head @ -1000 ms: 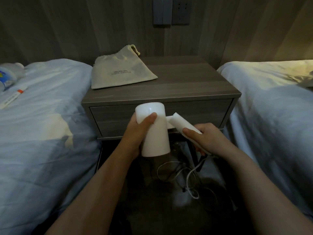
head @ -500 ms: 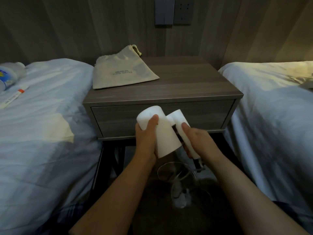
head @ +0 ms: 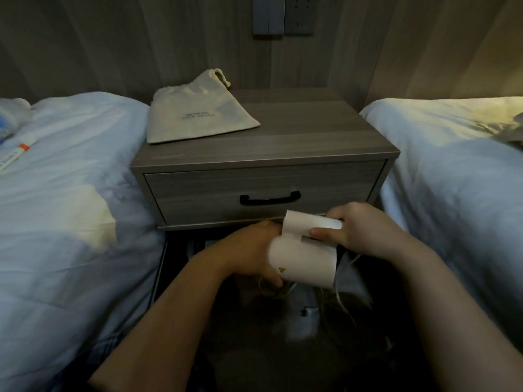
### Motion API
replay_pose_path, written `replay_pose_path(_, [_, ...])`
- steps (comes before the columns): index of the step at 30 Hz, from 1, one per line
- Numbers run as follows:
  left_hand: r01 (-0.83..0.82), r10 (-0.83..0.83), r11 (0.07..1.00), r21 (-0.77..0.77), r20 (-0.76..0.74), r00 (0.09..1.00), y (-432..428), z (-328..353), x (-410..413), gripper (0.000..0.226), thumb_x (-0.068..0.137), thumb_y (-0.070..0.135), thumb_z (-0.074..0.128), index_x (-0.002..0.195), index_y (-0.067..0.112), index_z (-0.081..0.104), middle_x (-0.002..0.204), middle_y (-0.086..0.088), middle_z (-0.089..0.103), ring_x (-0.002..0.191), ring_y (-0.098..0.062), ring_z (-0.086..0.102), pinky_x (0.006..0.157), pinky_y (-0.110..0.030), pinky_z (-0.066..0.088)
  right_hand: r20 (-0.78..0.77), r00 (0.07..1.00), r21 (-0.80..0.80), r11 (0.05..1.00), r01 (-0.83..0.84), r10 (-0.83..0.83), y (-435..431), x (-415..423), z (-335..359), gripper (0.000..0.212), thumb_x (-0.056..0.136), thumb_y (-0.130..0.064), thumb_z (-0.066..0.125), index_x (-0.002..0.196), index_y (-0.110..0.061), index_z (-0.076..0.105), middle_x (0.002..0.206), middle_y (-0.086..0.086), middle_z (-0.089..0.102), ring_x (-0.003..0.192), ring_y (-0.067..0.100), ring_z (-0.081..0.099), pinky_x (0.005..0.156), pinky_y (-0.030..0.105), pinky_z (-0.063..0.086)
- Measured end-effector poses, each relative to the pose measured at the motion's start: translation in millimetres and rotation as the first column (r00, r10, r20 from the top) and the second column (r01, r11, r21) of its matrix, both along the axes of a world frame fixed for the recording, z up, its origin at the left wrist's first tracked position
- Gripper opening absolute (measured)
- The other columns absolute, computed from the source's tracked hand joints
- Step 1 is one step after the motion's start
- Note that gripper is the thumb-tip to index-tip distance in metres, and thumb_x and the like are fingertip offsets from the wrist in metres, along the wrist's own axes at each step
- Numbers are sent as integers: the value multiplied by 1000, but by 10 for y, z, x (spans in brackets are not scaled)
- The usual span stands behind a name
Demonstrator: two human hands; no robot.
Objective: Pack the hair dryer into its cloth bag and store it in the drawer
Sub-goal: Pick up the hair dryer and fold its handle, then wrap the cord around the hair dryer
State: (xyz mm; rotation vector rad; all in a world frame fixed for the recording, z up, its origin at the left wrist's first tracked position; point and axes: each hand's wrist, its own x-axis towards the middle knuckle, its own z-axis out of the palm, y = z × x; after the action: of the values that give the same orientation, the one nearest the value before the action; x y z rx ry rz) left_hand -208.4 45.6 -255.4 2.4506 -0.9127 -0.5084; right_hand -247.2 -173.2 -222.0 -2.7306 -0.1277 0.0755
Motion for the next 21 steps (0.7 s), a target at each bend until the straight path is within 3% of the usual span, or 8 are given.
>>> replay_pose_path(5, [31, -38, 992, -119, -53, 998, 95, 57, 3, 74, 60, 34, 84, 125, 36, 48, 124, 14, 56, 111, -5, 54, 95, -27, 47, -37, 999, 144, 990, 9, -3, -50, 38, -25, 39, 71, -62, 62, 70, -23, 67, 69, 0, 66, 68, 14, 61, 64, 37, 49])
replay_pose_path(8, [-32, 4, 978, -208, -133, 991, 116, 57, 12, 70, 60, 32, 85, 122, 35, 52, 118, 17, 58, 105, -1, 56, 87, -21, 50, 163, 980, 314, 948, 58, -114, -102, 32, 2, 33, 83, -51, 54, 66, -25, 63, 71, 1, 66, 71, 17, 60, 64, 30, 44])
replay_pose_path(10, [-117, 64, 959, -259, -204, 977, 121, 62, 37, 67, 56, 33, 85, 117, 33, 56, 112, 14, 61, 101, -5, 59, 84, -24, 52, 235, 945, 469, 878, 95, -227, -165, 44, -12, 36, 93, -41, 46, 76, -18, 68, 80, 5, 68, 77, 15, 59, 67, 24, 41])
replay_pose_path(11, [-166, 93, 941, -294, -249, 964, 128, 82, 47, 64, 53, 35, 84, 112, 34, 58, 108, 14, 62, 97, -4, 60, 81, -22, 52, 196, 937, 591, 797, 121, -288, -207, 77, -42, 38, 95, -38, 44, 83, -13, 70, 87, 7, 69, 82, 15, 60, 72, 23, 42])
replay_pose_path(13, [-248, 124, 896, -370, -328, 937, 145, 143, 65, 61, 43, 41, 80, 100, 37, 61, 99, 17, 64, 87, 3, 62, 73, -15, 50, 4, 935, 829, 523, 195, -356, -256, 145, -77, 40, 95, -40, 41, 90, -12, 70, 93, 10, 71, 87, 19, 64, 84, 30, 45])
replay_pose_path(15, [-315, 121, 838, -447, -410, 904, 158, 180, 76, 57, 38, 41, 77, 94, 37, 63, 94, 15, 66, 82, 4, 63, 72, -14, 50, -132, 940, 940, 261, 219, -314, -295, 222, -101, 32, 97, -35, 39, 94, -16, 65, 90, 10, 68, 83, 21, 64, 84, 36, 45])
replay_pose_path(19, [-433, 9, 673, -600, -579, 816, 159, 186, 47, 64, 37, 33, 77, 100, 26, 63, 96, -1, 67, 91, -17, 63, 77, -30, 52, -62, 990, 996, 58, 70, -128, -328, 296, -189, 19, 89, -23, 49, 100, -17, 64, 73, -1, 64, 72, 14, 61, 72, 27, 49])
replay_pose_path(21, [-489, -88, 551, -676, -631, 771, 146, 190, 36, 76, 30, 37, 86, 102, 23, 65, 95, -3, 71, 88, -20, 66, 73, -32, 54, -57, 992, 998, 24, 60, -109, -293, 326, -263, 18, 81, -17, 55, 95, -14, 65, 63, -1, 58, 65, 13, 56, 67, 25, 48])
